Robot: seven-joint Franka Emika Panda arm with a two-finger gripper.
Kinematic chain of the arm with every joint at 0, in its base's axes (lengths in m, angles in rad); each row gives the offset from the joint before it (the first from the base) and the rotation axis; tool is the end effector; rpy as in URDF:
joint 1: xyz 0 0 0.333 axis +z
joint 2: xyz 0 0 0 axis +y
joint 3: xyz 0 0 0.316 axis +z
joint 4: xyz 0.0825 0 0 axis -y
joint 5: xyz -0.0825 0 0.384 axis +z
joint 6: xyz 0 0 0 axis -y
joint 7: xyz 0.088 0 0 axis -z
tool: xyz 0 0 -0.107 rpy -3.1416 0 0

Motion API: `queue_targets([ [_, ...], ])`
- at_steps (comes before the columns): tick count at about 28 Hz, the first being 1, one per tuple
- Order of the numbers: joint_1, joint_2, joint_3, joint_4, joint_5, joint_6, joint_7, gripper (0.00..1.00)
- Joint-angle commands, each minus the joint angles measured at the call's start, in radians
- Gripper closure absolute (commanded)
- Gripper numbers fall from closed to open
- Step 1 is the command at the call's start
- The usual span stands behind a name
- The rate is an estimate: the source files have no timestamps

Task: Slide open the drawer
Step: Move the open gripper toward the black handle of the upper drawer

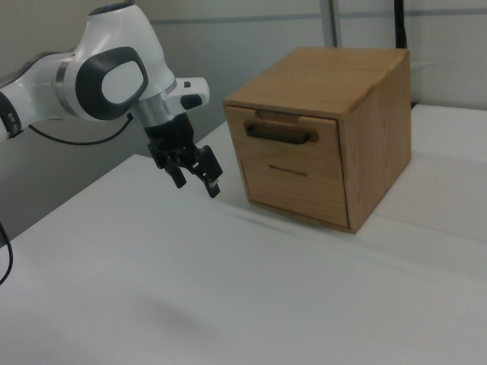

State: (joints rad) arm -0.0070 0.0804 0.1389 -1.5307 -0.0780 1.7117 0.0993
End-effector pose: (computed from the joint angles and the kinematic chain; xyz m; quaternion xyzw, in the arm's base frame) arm 0.5890 0.0674 0.6113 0.9980 0.0193 0.0541 0.0272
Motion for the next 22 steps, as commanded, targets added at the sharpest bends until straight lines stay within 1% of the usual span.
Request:
queue_targets([
  [1,0.002,-0.004,-0.002,-0.011,0.030,0.018,-0.006,0.00],
  [5,0.001,0.009,-0.004,-0.012,0.034,0.040,0.000,0.00],
  [6,-0.001,0.012,-0.005,-0.012,0.044,0.061,0.022,0.00],
  [10,-0.005,0.013,-0.007,-0.014,0.063,0.109,0.077,0.00],
  [11,-0.007,0.013,-0.010,-0.012,0.085,0.130,0.118,0.00],
  [13,-0.008,0.022,-0.012,-0.012,0.102,0.149,0.175,0.00],
  [15,-0.007,0.038,-0.012,-0.011,0.103,0.179,0.250,0.00],
  [16,-0.008,0.044,-0.012,-0.011,0.104,0.221,0.325,0.00],
  [20,-0.007,0.067,-0.012,-0.011,0.104,0.262,0.428,0.00],
  [22,-0.005,0.071,-0.012,-0.014,0.098,0.310,0.541,0.00],
])
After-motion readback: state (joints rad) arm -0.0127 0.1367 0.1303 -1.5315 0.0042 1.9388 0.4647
